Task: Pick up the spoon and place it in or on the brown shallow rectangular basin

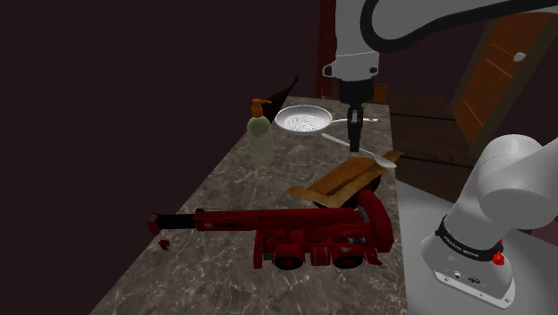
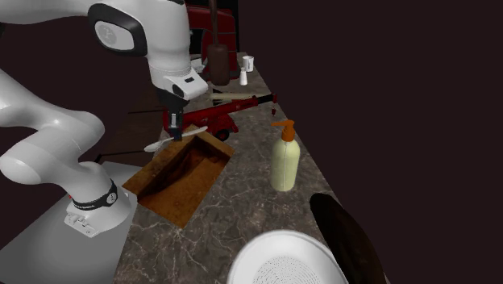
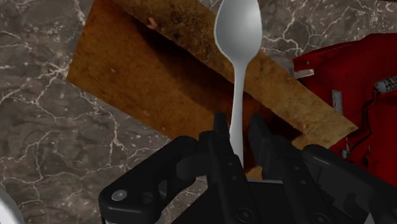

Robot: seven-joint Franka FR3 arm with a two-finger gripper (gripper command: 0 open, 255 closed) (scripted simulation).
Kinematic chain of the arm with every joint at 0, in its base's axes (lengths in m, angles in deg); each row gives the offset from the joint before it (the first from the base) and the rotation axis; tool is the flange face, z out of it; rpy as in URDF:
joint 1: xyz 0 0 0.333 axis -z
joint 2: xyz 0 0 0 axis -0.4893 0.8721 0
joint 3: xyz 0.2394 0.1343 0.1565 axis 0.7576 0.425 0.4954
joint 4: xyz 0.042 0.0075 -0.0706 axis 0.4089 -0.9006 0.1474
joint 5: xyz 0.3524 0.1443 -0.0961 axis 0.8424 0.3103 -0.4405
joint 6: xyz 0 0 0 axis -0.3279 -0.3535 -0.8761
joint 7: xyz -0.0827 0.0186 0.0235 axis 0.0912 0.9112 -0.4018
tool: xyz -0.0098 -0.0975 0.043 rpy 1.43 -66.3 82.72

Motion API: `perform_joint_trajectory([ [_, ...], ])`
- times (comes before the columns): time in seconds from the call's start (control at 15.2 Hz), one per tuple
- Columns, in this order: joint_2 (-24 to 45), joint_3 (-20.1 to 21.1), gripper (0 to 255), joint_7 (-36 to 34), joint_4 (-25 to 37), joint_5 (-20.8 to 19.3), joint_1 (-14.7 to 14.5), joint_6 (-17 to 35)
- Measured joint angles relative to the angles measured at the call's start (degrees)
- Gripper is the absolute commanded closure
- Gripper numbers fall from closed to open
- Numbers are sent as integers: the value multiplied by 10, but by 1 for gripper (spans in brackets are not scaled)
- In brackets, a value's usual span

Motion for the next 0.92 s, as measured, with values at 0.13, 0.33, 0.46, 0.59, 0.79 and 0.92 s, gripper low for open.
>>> perform_joint_trajectory([
  [0.13,1,1,255,2,-12,1,0,13],
  [0.33,6,4,255,4,-31,3,-1,37],
  [0.46,10,5,255,6,-45,4,-1,55],
  [0.59,12,6,255,8,-60,5,-1,72],
  [0.79,18,9,255,10,-76,8,-2,94],
  [0.92,19,9,255,11,-80,8,-2,98],
])
